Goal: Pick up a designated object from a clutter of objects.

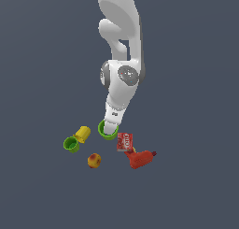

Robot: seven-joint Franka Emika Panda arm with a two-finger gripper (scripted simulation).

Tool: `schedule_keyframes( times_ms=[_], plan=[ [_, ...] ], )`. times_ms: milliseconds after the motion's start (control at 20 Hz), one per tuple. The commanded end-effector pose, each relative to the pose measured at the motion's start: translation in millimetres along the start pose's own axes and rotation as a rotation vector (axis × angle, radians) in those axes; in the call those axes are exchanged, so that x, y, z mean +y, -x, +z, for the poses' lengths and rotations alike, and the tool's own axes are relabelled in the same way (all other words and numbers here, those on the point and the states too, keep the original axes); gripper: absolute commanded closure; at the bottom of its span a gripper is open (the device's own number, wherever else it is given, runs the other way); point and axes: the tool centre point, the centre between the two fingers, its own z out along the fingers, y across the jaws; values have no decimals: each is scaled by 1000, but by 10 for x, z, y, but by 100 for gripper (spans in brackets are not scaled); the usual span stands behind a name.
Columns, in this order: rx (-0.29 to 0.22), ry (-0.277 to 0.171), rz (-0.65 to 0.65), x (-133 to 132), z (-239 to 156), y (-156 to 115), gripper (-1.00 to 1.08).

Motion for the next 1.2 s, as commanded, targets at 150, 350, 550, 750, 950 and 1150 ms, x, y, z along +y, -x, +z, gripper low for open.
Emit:
schedule_keyframes(
  times_ms=[150, 350, 550, 750, 950, 1150],
  plan=[
    [2, 2, 0, 62, -426, 133, 108],
    [5, 2, -1, 117, -823, 258, 108],
    [5, 2, -2, 177, -1249, 395, 108],
    [6, 2, -2, 241, -1667, 530, 108],
    [5, 2, -2, 309, -2080, 666, 108],
    [4, 2, -1, 378, -2460, 791, 108]
  ],
)
